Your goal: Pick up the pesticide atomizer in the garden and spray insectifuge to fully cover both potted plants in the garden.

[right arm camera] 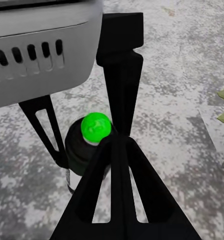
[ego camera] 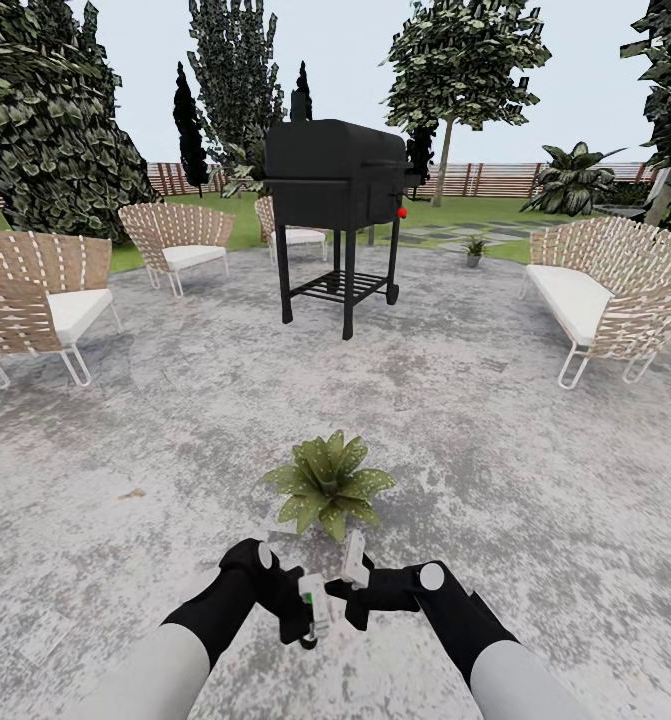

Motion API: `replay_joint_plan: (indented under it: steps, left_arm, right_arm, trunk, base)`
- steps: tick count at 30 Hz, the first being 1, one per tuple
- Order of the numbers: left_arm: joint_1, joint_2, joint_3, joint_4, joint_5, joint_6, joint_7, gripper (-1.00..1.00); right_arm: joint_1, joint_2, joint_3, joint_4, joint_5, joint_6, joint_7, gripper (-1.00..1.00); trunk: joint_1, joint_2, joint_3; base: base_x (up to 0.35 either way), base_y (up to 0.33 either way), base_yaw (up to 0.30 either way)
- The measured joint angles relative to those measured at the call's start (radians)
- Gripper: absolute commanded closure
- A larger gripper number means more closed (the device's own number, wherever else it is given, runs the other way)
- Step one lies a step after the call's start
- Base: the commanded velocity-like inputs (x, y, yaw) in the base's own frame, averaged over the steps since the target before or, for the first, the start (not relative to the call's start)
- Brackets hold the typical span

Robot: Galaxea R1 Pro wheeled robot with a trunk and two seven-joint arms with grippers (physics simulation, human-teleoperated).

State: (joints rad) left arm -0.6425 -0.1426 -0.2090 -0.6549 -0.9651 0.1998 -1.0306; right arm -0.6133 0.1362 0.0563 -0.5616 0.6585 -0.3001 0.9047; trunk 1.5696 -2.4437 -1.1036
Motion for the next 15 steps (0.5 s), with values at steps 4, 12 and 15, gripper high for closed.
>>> replay_joint_plan:
  steps: [4,12,15]
  left_arm:
    - [0.0,0.0,0.0,0.0,0.012,-0.041,0.0,1.0]
    - [0.0,0.0,0.0,0.0,0.022,-0.053,0.0,1.0]
    - [0.0,0.001,0.0,0.0,0.022,-0.054,0.0,1.0]
  right_arm:
    - [0.0,0.0,0.0,0.0,0.0,0.0,0.0,1.0]
    - [0.0,0.0,0.0,0.0,0.001,0.0,0.0,1.0]
    - [0.0,0.0,0.0,0.001,0.002,0.0,0.0,1.0]
  trunk:
    - [0.0,0.0,0.0]
    - [0.0,0.0,0.0]
    - [0.0,0.0,0.0]
  base:
    - [0.0,0.0,0.0]
    - [0.0,0.0,0.0]
    - [0.0,0.0,0.0]
